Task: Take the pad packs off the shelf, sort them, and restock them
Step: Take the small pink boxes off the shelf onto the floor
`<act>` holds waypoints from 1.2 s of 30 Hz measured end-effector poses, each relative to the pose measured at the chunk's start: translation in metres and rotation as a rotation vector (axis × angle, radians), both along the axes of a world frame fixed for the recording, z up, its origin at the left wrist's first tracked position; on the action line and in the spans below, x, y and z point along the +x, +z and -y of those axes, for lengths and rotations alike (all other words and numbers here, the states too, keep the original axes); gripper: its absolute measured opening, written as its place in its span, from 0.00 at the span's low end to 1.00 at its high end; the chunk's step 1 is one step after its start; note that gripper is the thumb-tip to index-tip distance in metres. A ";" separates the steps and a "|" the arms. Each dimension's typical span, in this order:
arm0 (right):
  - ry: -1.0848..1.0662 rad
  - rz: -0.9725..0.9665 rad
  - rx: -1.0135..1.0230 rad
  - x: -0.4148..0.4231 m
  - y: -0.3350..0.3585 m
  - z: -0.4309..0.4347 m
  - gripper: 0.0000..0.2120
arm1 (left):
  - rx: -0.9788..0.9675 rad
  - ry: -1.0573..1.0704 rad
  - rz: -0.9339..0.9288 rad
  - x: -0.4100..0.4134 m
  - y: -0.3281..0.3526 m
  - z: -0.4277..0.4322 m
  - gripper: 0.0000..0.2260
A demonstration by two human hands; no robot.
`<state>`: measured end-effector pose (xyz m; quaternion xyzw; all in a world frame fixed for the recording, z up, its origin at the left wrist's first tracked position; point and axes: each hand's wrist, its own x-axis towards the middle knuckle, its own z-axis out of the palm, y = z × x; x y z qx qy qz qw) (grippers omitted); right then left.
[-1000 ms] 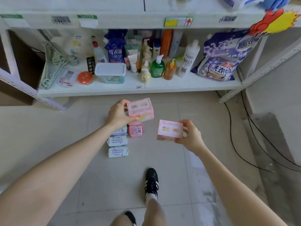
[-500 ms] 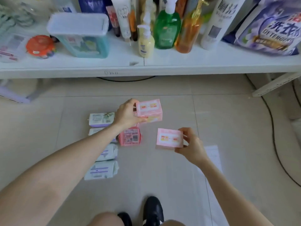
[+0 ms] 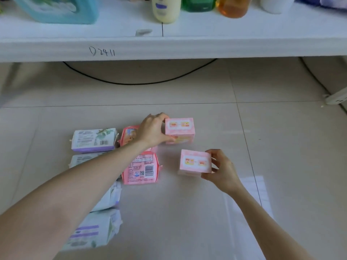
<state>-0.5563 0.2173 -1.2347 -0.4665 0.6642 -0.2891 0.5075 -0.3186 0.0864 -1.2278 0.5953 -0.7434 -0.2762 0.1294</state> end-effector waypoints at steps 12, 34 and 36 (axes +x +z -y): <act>0.023 -0.023 0.002 0.010 -0.040 -0.004 0.34 | 0.170 -0.257 0.325 0.002 -0.020 0.022 0.31; 0.053 -0.015 -0.037 0.052 -0.044 0.031 0.39 | 0.374 -0.327 0.302 0.002 -0.016 0.047 0.18; 0.054 -0.020 -0.038 0.053 -0.044 0.032 0.39 | 0.378 -0.327 0.295 0.003 -0.016 0.047 0.17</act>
